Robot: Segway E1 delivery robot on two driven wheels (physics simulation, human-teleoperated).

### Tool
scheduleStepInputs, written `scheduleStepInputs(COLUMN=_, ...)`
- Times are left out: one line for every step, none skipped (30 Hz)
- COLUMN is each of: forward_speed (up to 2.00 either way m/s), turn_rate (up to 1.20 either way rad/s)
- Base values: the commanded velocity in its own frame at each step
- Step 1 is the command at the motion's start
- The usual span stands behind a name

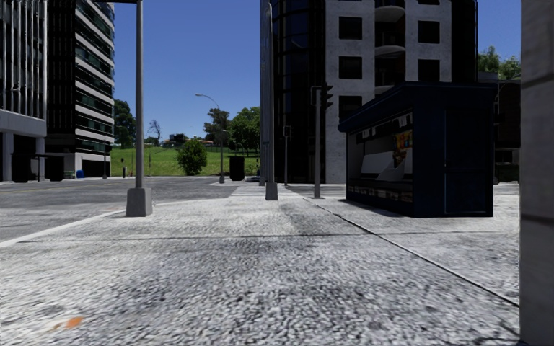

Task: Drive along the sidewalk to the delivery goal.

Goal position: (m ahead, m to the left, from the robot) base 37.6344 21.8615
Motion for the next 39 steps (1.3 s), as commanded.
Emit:
scheduleStepInputs(forward_speed=2.00, turn_rate=0.00)
scheduleStepInputs(forward_speed=2.00, turn_rate=0.00)
scheduleStepInputs(forward_speed=2.00, turn_rate=0.00)
scheduleStepInputs(forward_speed=2.00, turn_rate=0.00)
scheduleStepInputs(forward_speed=2.00, turn_rate=0.00)
scheduleStepInputs(forward_speed=2.00, turn_rate=0.00)
scheduleStepInputs(forward_speed=2.00, turn_rate=0.00)
scheduleStepInputs(forward_speed=2.00, turn_rate=0.00)
scheduleStepInputs(forward_speed=2.00, turn_rate=0.00)
scheduleStepInputs(forward_speed=2.00, turn_rate=0.00)
scheduleStepInputs(forward_speed=2.00, turn_rate=0.00)
scheduleStepInputs(forward_speed=2.00, turn_rate=0.00)
scheduleStepInputs(forward_speed=2.00, turn_rate=0.00)
scheduleStepInputs(forward_speed=2.00, turn_rate=0.00)
scheduleStepInputs(forward_speed=2.00, turn_rate=0.00)
scheduleStepInputs(forward_speed=2.00, turn_rate=0.00)
scheduleStepInputs(forward_speed=2.00, turn_rate=0.00)
scheduleStepInputs(forward_speed=2.00, turn_rate=0.00)
scheduleStepInputs(forward_speed=2.00, turn_rate=0.00)
scheduleStepInputs(forward_speed=2.00, turn_rate=0.00)
scheduleStepInputs(forward_speed=2.00, turn_rate=0.00)
scheduleStepInputs(forward_speed=2.00, turn_rate=0.00)
scheduleStepInputs(forward_speed=2.00, turn_rate=0.00)
scheduleStepInputs(forward_speed=2.00, turn_rate=0.00)
scheduleStepInputs(forward_speed=2.00, turn_rate=0.00)
scheduleStepInputs(forward_speed=2.00, turn_rate=0.00)
scheduleStepInputs(forward_speed=2.00, turn_rate=0.50)
scheduleStepInputs(forward_speed=2.00, turn_rate=0.76)
scheduleStepInputs(forward_speed=2.00, turn_rate=0.99)
scheduleStepInputs(forward_speed=2.00, turn_rate=1.04)
scheduleStepInputs(forward_speed=2.00, turn_rate=0.99)
scheduleStepInputs(forward_speed=2.00, turn_rate=0.31)
scheduleStepInputs(forward_speed=2.00, turn_rate=0.08)
scheduleStepInputs(forward_speed=2.00, turn_rate=0.02)
scheduleStepInputs(forward_speed=2.00, turn_rate=0.00)
scheduleStepInputs(forward_speed=2.00, turn_rate=0.00)
scheduleStepInputs(forward_speed=2.00, turn_rate=0.00)
scheduleStepInputs(forward_speed=2.00, turn_rate=0.00)
scheduleStepInputs(forward_speed=2.00, turn_rate=0.00)
